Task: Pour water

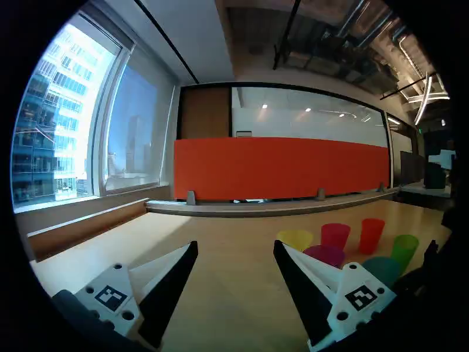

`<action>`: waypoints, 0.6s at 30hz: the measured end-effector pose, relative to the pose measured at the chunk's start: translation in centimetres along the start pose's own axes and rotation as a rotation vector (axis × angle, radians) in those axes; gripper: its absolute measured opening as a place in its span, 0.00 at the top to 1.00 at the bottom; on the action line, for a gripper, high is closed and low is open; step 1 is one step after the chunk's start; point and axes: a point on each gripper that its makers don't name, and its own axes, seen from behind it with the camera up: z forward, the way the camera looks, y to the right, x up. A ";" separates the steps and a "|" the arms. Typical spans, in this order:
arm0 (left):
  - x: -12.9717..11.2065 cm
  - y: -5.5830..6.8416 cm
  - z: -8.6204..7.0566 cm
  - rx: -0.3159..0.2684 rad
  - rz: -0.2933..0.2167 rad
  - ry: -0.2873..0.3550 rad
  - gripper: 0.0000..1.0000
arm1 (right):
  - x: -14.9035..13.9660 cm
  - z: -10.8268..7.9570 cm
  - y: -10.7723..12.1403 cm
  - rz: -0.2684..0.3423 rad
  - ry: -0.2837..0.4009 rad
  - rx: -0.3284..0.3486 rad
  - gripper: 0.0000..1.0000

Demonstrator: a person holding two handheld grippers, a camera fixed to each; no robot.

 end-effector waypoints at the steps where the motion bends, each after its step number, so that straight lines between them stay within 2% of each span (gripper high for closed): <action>1: 0.0 0.0 0.0 -0.001 0.000 0.000 0.04 | 0.0 -0.1 0.1 0.001 0.001 0.000 0.01; 18: 0.0 0.0 0.1 -0.004 0.002 -0.001 0.04 | -1.0 -1.2 1.5 -0.026 -0.004 0.011 0.01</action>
